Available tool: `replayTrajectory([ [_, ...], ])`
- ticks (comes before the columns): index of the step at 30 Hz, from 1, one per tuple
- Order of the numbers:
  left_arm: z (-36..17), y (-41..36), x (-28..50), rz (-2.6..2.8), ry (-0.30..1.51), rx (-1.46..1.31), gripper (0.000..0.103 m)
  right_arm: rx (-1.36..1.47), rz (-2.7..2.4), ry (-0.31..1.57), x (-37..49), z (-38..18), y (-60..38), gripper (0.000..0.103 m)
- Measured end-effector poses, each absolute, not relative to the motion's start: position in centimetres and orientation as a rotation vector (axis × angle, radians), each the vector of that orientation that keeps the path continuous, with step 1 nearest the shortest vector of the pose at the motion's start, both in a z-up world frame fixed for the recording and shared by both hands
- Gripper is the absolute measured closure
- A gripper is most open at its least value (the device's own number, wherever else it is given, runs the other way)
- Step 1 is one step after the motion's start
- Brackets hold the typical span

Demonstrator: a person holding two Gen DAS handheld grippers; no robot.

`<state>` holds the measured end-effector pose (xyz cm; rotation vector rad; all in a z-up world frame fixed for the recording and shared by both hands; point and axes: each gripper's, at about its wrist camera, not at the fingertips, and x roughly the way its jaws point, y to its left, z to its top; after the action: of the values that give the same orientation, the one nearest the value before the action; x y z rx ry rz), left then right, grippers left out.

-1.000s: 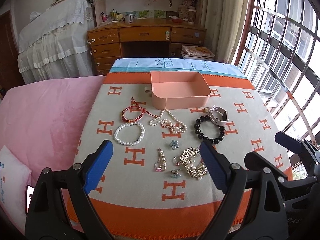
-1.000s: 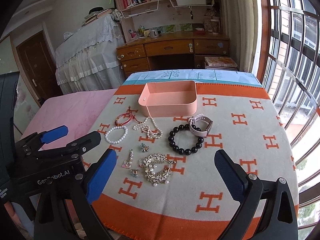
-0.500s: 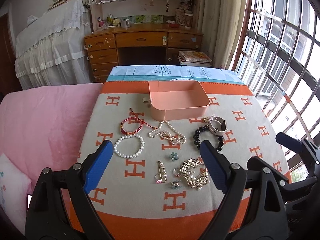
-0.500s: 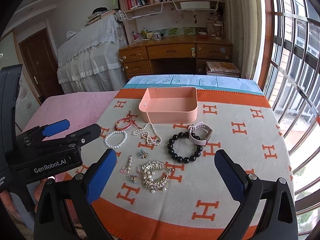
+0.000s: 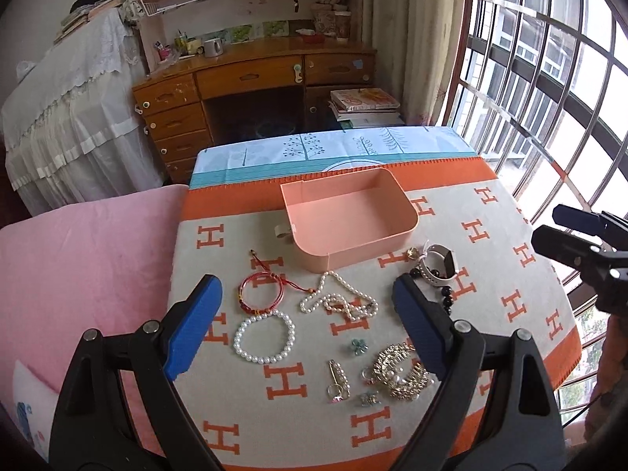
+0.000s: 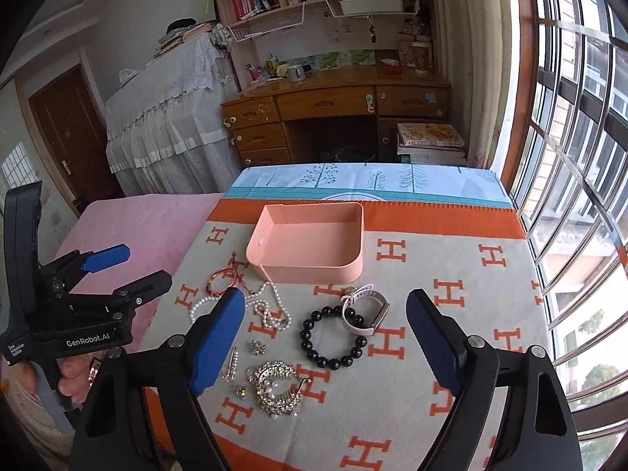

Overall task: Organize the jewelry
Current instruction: 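Grasp the pearl necklace with the left tool while the right tool grasps the white-strap watch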

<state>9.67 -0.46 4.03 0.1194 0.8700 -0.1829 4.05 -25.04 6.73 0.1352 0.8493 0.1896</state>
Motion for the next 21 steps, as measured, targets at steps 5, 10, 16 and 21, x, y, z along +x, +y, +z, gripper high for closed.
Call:
replayTrajectory([
  [5, 0.0, -1.2, 14.1, -0.231, 0.967, 0.142, 0.042, 0.241, 0.205, 0.991, 9.0, 2.9, -26.5, 0.041],
  [10, -5.5, -2.0, 17.8, -0.286, 1.079, 0.133, 0.065, 0.313, 0.185, 1.123, 13.1, -3.1, -26.4, 0.052],
  [16, -9.3, -2.7, 20.4, -0.337, 1.122, 0.149, 0.069, 0.321, 0.131, 1.225, 16.7, -9.2, -25.4, 0.062],
  [21, -11.3, -3.9, 21.3, -0.383, 1.168, 0.213, 0.069, 0.304, 0.113, 1.263, 17.9, -11.3, -24.3, 0.067],
])
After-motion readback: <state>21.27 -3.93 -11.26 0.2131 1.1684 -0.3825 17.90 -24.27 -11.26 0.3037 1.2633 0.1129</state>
